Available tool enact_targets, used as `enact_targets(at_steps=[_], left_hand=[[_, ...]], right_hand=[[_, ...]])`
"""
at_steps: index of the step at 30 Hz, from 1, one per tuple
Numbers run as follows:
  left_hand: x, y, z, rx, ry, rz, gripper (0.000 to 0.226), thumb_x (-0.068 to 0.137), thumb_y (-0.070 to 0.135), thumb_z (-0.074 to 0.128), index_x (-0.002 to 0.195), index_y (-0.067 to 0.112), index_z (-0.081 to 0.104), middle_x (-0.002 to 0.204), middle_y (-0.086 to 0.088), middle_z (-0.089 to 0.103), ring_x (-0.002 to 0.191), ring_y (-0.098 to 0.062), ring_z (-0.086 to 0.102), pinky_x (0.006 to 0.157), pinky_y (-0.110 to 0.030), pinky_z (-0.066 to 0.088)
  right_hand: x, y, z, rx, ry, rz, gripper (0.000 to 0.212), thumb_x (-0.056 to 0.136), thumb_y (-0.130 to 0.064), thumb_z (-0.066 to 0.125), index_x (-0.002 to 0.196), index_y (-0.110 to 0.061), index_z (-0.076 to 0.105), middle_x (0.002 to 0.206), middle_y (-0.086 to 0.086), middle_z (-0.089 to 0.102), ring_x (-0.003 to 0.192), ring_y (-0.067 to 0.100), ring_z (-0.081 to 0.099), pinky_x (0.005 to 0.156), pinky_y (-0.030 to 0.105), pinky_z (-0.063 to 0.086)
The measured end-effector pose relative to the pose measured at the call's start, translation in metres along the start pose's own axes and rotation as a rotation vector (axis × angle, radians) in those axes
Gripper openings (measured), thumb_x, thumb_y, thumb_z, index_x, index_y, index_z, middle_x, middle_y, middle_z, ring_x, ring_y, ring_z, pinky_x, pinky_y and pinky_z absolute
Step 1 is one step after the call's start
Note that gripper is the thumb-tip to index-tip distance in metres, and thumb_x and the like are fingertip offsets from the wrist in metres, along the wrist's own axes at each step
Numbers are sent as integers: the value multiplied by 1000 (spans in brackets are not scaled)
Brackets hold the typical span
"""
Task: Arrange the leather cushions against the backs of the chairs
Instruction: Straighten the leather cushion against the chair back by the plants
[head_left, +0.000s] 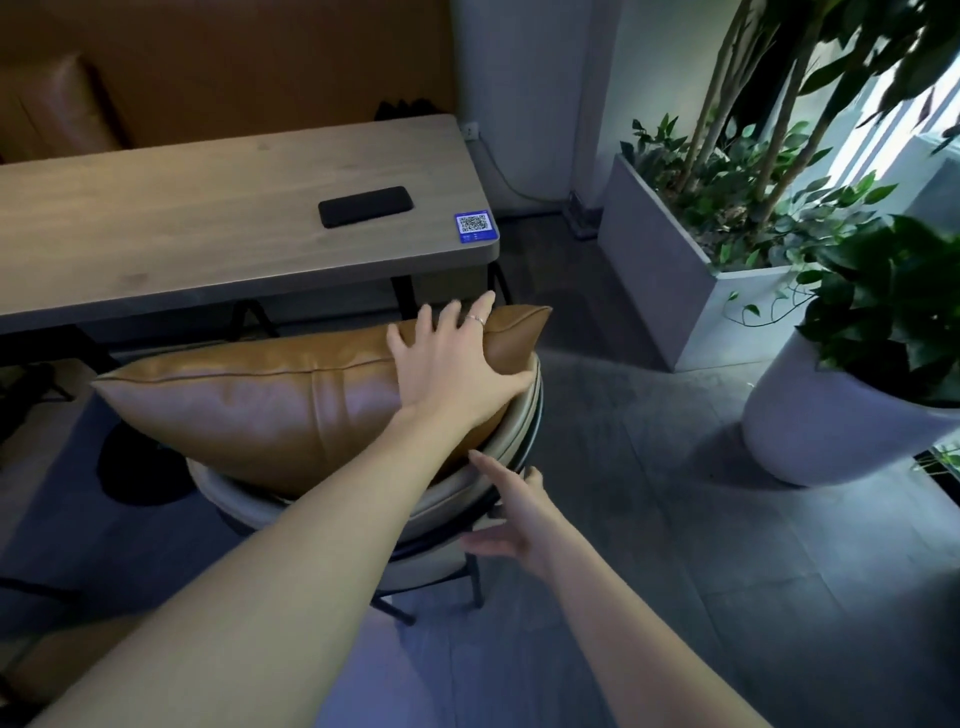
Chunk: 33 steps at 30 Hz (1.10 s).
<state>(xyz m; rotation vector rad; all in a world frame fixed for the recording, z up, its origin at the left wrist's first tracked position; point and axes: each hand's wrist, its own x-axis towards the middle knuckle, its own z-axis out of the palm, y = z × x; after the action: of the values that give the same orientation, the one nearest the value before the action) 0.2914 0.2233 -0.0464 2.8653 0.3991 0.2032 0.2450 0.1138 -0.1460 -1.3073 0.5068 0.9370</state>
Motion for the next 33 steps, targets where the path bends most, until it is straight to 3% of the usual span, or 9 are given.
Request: enact_targets(at_steps=[2,5,11,16,20,30,33], left_hand=[[-9,-2,12,31,73,31,85,78,78,54,153,40,37,158,2,45,150,-31,29,119,-62,14],[-13,-5,21,33,144,55,72,80,72,52,144,39,52,149,5,54,144,-27,38,118,-60,14],[-13,-13,17,-25,163,91,65,81,63,56,140,35,60,143,5,60,139,-24,42,118,-58,18],[-19,-23,9,-69,137,91,64,82,60,60,140,34,60,144,4,59,141,-24,41,119,-56,15],[-18,-36,3,-74,117,97,68,78,62,55,140,33,61,143,4,60,140,-23,42,119,-55,16],[-17,-40,6,-49,123,90,68,81,64,55,143,36,57,145,4,57,141,-24,40,119,-56,16],[-16,-39,9,-41,136,80,66,83,63,59,143,36,56,146,4,57,142,-24,41,119,-57,16]], right_hand=[[7,-7,8,55,16,38,100,71,-49,88,147,-34,25,149,10,39,102,50,66,51,44,62],[21,-10,14,63,76,39,83,72,-46,86,129,-28,29,124,3,41,113,49,57,48,46,62],[26,5,27,129,181,-7,72,71,-50,77,118,-27,29,103,0,43,115,42,54,58,51,66],[20,12,39,170,189,-19,73,71,-48,78,121,-30,28,121,4,43,116,46,55,57,49,66],[22,16,54,214,171,-18,76,75,-42,79,133,-26,34,127,5,45,112,39,51,57,51,66],[27,12,47,56,86,3,81,75,-45,81,135,-21,31,118,4,46,78,24,54,54,48,65],[28,4,43,-62,123,-16,84,66,-47,82,133,-12,44,115,7,57,91,34,63,56,47,66]])
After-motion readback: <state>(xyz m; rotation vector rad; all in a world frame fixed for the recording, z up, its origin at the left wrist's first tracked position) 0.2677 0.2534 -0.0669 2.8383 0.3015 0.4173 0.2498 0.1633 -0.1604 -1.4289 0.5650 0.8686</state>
